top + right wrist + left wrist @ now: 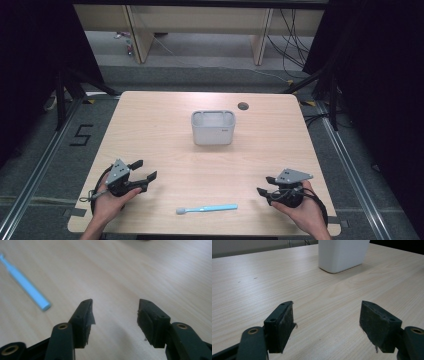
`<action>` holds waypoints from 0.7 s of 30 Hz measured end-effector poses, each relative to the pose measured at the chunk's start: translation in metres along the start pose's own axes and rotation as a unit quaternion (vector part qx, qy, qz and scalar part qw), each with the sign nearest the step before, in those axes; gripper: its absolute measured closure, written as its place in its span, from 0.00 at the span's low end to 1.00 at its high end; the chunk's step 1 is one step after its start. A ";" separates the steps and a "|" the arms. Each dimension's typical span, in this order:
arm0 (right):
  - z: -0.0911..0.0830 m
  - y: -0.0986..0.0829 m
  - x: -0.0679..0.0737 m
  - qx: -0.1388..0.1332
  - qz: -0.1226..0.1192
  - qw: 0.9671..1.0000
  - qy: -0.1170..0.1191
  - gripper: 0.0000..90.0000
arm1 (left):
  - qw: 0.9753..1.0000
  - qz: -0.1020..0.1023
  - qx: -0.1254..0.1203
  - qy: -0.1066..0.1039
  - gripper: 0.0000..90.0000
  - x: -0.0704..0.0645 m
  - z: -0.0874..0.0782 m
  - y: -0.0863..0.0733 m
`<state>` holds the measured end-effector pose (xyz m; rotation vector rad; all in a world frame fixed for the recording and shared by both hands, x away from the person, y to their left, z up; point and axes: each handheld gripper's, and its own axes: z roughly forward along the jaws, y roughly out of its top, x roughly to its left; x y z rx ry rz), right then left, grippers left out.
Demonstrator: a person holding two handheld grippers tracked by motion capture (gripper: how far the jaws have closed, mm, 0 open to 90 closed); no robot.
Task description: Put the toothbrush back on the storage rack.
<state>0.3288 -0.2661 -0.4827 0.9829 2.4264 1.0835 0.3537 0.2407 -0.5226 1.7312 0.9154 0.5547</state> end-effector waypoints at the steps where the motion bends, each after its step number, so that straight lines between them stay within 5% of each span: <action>1: 0.000 0.002 0.004 0.017 -0.006 1.000 0.008 0.53 | 1.000 0.003 -0.001 -0.001 0.30 0.000 0.000 0.000; 2: 0.001 0.005 0.004 0.025 -0.037 0.999 0.014 0.53 | 1.000 0.003 -0.005 -0.003 0.30 0.000 0.001 0.000; 5: 0.001 0.013 0.009 0.055 -0.071 0.995 0.031 0.55 | 1.000 0.008 -0.002 0.003 0.31 -0.001 -0.001 0.000; 7: 0.002 0.017 0.013 0.068 -0.077 0.994 0.037 0.56 | 1.000 0.010 -0.006 0.004 0.31 -0.002 0.000 -0.001; 13: -0.001 0.029 0.018 0.133 -0.113 0.983 0.059 0.58 | 1.000 0.022 0.001 0.007 0.31 -0.004 0.000 0.000; 15: 0.000 0.033 0.018 0.152 -0.147 0.974 0.076 0.59 | 1.000 0.024 0.004 0.006 0.31 -0.005 0.001 0.000; 16: 0.000 0.033 0.018 0.152 -0.147 0.974 0.076 0.59 | 1.000 0.024 0.004 0.006 0.31 -0.005 0.001 0.000; 17: -0.001 0.036 0.020 0.184 -0.154 0.967 0.081 0.60 | 1.000 0.025 0.003 0.006 0.31 -0.005 0.002 0.000; 18: -0.001 0.036 0.020 0.184 -0.154 0.967 0.081 0.60 | 1.000 0.025 0.003 0.006 0.31 -0.005 0.002 0.000; 19: 0.000 0.037 0.020 0.190 -0.166 0.963 0.089 0.60 | 1.000 0.028 0.005 0.008 0.31 -0.006 0.002 0.000; 20: 0.002 0.041 0.022 0.221 -0.185 0.953 0.093 0.61 | 1.000 0.030 0.004 0.007 0.31 -0.006 0.002 0.000; 21: 0.003 0.041 0.022 0.225 -0.187 0.951 0.094 0.61 | 1.000 0.030 0.002 0.006 0.31 -0.006 0.002 0.000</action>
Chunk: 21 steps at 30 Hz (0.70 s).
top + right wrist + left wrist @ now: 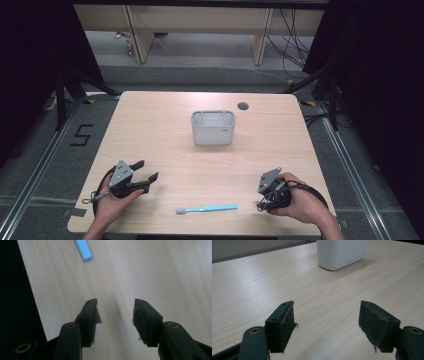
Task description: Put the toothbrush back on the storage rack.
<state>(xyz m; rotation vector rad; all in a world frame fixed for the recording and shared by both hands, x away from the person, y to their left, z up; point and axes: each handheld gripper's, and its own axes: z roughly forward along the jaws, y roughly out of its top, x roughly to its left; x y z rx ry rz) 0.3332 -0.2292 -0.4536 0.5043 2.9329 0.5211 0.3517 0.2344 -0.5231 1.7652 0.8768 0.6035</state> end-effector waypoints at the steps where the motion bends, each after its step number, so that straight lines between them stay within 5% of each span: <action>1: 0.000 0.002 -0.001 0.009 -0.008 1.000 0.003 0.61 | 1.000 0.000 0.000 0.000 0.31 0.000 0.000 0.000; 10: 0.005 0.024 0.002 0.072 -0.059 0.995 0.019 0.61 | 1.000 0.000 0.001 0.000 0.31 0.000 -0.001 0.000; 12: 0.005 0.027 0.004 0.084 -0.050 0.995 0.022 0.61 | 1.000 0.000 0.003 0.004 0.31 0.000 -0.002 0.000; 15: 0.007 0.031 0.003 0.085 -0.073 0.993 0.028 0.62 | 1.000 -0.003 -0.001 0.003 0.31 -0.001 -0.002 -0.001; 16: 0.006 0.033 0.005 0.090 -0.060 0.994 0.025 0.62 | 1.000 -0.002 0.000 0.003 0.31 -0.001 -0.003 -0.001; 17: 0.008 0.035 0.003 0.084 -0.083 0.993 0.030 0.62 | 1.000 -0.002 -0.005 0.001 0.31 -0.001 -0.003 -0.001; 18: 0.008 0.036 0.004 0.092 -0.067 0.993 0.029 0.62 | 1.000 -0.002 -0.001 0.004 0.31 -0.002 -0.005 -0.001; 21: 0.012 0.043 0.004 0.100 -0.087 0.991 0.031 0.63 | 1.000 -0.003 -0.001 0.004 0.31 -0.002 -0.005 -0.001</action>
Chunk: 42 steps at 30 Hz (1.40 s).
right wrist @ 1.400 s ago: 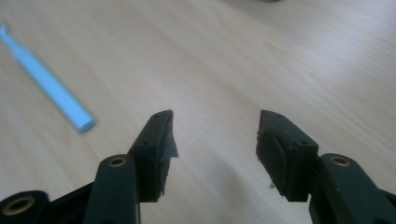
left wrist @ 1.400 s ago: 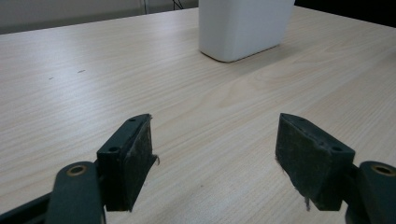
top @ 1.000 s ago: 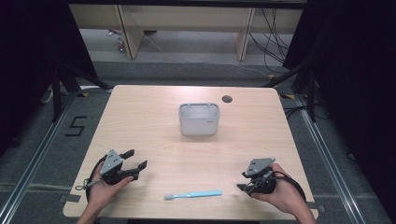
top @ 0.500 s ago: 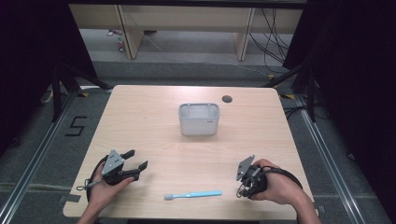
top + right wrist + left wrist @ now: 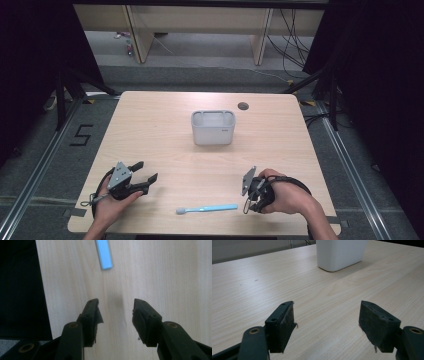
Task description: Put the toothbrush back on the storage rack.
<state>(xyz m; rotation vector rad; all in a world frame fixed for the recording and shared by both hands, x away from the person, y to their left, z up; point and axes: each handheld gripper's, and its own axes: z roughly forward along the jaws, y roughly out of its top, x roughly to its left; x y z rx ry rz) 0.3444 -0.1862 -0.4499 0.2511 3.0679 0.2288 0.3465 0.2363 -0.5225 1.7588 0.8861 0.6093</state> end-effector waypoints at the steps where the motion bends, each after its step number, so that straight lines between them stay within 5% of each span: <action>1: 0.000 0.002 0.002 0.005 0.011 1.000 0.002 0.63 | 1.000 0.001 0.001 -0.001 0.31 0.000 0.000 0.000; 3: 0.002 0.007 0.000 0.002 -0.020 1.000 0.002 0.63 | 1.000 0.001 -0.001 -0.002 0.31 0.000 0.001 0.000; 4: 0.001 0.009 0.002 0.009 0.000 1.000 0.005 0.63 | 1.000 0.003 0.002 -0.001 0.31 -0.001 0.001 0.000; 5: 0.002 0.010 -0.001 0.003 -0.020 1.000 0.006 0.63 | 1.000 0.003 0.003 -0.001 0.31 0.000 0.000 0.000; 6: 0.001 0.013 0.002 0.011 -0.003 1.000 0.002 0.63 | 1.000 0.001 0.002 -0.002 0.31 0.000 0.000 0.000; 10: 0.002 0.020 -0.002 0.020 -0.028 0.999 0.009 0.63 | 1.000 -0.003 0.002 -0.006 0.31 0.001 0.002 0.000; 19: 0.004 0.027 0.002 0.043 -0.035 0.998 0.012 0.64 | 1.000 0.005 0.007 -0.004 0.31 -0.001 0.001 0.000; 20: 0.006 0.028 0.001 0.036 -0.052 0.998 0.010 0.64 | 1.000 0.005 0.008 -0.004 0.31 -0.001 0.001 0.000; 24: 0.006 0.033 0.005 0.045 -0.039 0.998 0.012 0.64 | 1.000 0.014 0.005 -0.005 0.31 -0.003 0.002 0.000; 42: 0.012 0.053 0.004 0.039 -0.072 0.996 0.021 0.67 | 1.000 0.017 0.014 -0.007 0.31 -0.003 0.003 0.001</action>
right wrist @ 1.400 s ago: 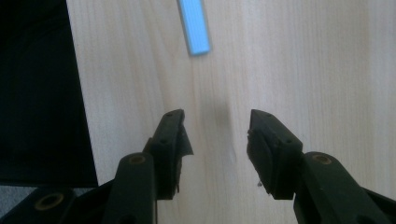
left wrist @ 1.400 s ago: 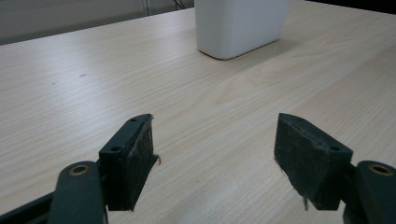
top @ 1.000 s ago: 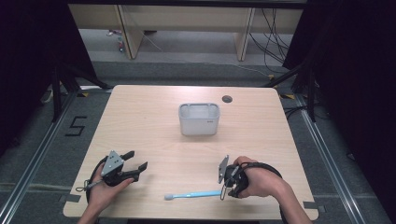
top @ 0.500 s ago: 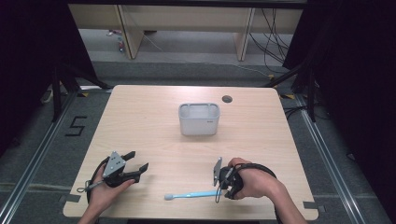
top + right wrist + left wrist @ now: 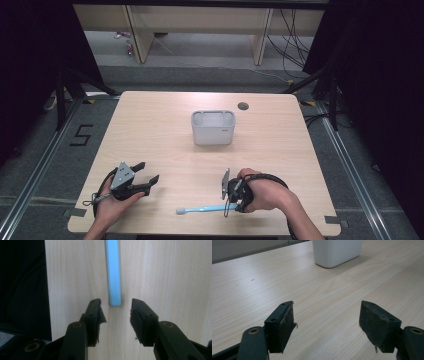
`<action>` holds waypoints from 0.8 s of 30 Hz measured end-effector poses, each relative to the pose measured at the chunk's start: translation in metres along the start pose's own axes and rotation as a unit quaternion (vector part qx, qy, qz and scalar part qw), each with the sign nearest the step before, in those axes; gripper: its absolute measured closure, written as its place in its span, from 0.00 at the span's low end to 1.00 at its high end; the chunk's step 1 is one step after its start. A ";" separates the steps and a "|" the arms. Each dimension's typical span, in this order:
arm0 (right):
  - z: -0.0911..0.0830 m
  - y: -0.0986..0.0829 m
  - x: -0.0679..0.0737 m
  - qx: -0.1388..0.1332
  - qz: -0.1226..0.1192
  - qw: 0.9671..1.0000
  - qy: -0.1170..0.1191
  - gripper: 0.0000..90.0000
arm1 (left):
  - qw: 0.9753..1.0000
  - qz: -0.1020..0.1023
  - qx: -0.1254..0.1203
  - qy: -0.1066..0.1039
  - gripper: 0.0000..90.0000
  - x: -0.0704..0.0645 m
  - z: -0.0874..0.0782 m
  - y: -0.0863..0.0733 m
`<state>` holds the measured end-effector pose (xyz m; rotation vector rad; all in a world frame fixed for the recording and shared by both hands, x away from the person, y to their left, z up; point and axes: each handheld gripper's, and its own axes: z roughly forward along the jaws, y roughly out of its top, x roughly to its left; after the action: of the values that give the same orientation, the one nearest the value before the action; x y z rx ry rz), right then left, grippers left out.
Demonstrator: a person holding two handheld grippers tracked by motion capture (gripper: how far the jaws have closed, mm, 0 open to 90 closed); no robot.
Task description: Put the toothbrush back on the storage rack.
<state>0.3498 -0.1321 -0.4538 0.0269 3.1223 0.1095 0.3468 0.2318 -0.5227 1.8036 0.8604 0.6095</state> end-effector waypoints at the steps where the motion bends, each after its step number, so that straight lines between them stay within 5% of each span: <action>1: 0.000 0.003 -0.002 0.002 -0.015 1.000 0.001 0.67 | 1.000 -0.001 0.000 0.000 0.31 0.000 0.000 0.000; 3: 0.001 0.008 0.001 0.005 0.003 1.000 0.005 0.67 | 1.000 0.000 0.001 0.000 0.31 0.000 0.000 0.000; 17: 0.006 0.040 -0.001 0.010 -0.032 0.999 0.015 0.68 | 1.000 0.000 -0.003 -0.001 0.30 0.000 0.000 0.000; 18: 0.007 0.042 -0.003 0.004 -0.049 0.999 0.014 0.69 | 1.000 0.001 -0.003 -0.001 0.30 0.000 0.000 0.000; 24: 0.012 0.050 -0.004 0.006 -0.049 0.999 0.021 0.71 | 1.000 0.002 -0.002 -0.002 0.30 0.000 0.000 0.000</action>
<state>0.3547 -0.0811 -0.4622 -0.1304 3.1588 0.0908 0.3466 0.2316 -0.5229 1.8030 0.8531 0.6081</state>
